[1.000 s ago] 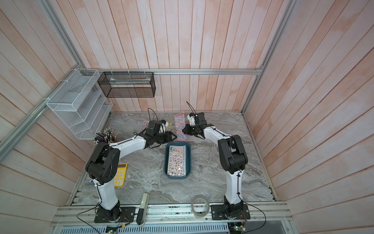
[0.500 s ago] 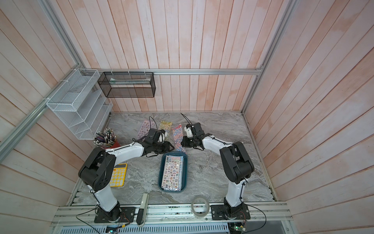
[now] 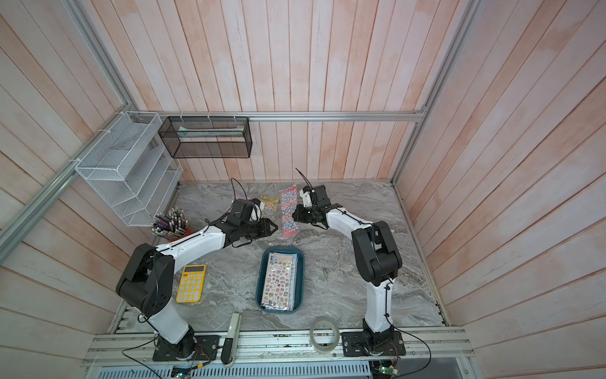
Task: Take the stickers out of the storage box
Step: Place the sticker at the center of the board.
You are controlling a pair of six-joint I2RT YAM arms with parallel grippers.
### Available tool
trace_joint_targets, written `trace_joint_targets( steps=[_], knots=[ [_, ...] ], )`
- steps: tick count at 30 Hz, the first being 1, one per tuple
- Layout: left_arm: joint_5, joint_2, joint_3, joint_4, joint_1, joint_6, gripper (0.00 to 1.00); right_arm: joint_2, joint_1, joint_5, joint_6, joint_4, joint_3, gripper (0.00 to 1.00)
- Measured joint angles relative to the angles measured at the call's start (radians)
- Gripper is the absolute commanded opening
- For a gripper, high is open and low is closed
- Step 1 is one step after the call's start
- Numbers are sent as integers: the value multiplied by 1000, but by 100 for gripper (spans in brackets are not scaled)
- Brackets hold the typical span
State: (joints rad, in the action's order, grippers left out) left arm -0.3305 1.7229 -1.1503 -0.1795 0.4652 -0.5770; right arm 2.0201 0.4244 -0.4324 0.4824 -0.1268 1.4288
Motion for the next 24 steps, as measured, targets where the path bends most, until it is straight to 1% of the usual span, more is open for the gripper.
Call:
trace_joint_targets(
  steps=[4,9,18,20,21,23,24],
  knots=[
    [4,0,-2,3,-43,-3,47,87,-18,-22,17,-1,25,0],
    [3,0,4,8,-55,-6,47,158,-39,-27,31,-10,39,0],
    [3,-8,76,31,-59,-28,47,205,-42,51,46,-12,111,0],
    [3,-9,78,32,-59,-30,47,218,-42,62,47,-12,125,6],
    [3,-10,78,33,-59,-32,47,224,-42,64,46,-12,130,11],
    [3,-14,78,36,-59,-33,47,237,-42,67,42,-11,147,25],
    [3,-16,78,37,-59,-33,47,241,-42,66,33,-9,159,29]
  ],
)
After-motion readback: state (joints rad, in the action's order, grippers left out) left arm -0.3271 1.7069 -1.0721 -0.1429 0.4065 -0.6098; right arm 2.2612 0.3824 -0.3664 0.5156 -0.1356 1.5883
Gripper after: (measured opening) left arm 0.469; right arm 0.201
